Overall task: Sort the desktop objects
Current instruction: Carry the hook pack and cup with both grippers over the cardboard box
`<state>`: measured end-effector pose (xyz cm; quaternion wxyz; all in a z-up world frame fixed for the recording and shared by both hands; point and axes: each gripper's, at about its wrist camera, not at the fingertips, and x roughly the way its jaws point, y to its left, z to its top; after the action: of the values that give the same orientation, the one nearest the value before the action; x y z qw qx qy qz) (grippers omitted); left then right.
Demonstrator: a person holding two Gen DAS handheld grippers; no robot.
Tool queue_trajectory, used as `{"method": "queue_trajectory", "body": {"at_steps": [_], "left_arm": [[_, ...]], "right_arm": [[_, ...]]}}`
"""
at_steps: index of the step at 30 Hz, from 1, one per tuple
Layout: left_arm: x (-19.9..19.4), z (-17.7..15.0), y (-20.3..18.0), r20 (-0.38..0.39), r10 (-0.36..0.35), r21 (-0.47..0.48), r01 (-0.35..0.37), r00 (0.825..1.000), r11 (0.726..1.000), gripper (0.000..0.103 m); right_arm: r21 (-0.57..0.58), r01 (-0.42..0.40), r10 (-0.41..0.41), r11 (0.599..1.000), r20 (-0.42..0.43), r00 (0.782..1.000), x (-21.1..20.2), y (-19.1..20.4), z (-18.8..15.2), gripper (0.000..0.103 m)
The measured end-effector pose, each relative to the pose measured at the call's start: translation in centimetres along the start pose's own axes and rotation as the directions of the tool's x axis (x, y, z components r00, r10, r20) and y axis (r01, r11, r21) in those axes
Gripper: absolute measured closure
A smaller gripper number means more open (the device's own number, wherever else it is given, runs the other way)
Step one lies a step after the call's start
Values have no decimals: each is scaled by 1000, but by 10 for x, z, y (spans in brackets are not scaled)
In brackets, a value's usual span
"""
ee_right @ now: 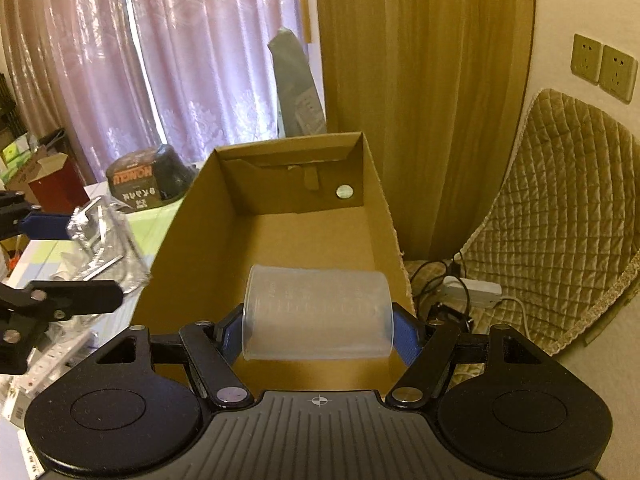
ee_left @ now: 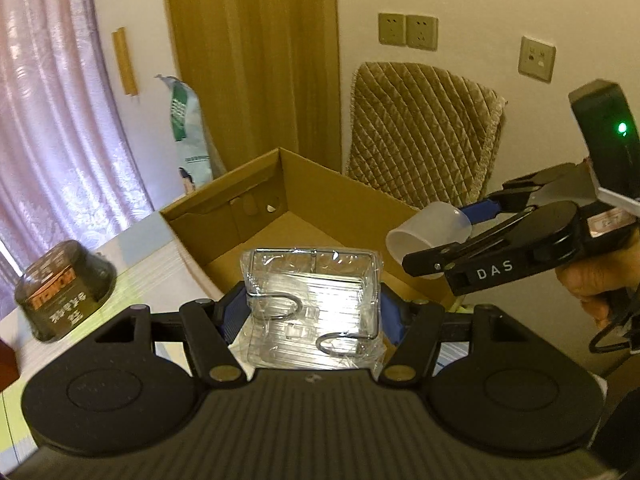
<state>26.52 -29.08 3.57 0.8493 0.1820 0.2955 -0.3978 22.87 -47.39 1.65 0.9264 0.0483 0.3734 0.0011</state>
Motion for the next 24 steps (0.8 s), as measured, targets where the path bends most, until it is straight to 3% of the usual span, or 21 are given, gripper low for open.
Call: {"method": "queue_trajectory", "body": {"at_steps": [24], "left_arm": [[63, -11, -9, -67, -46, 39, 49, 997, 998, 40]], "right_arm": [[-10, 31, -31, 999, -34, 999, 33, -12, -11, 32]]}}
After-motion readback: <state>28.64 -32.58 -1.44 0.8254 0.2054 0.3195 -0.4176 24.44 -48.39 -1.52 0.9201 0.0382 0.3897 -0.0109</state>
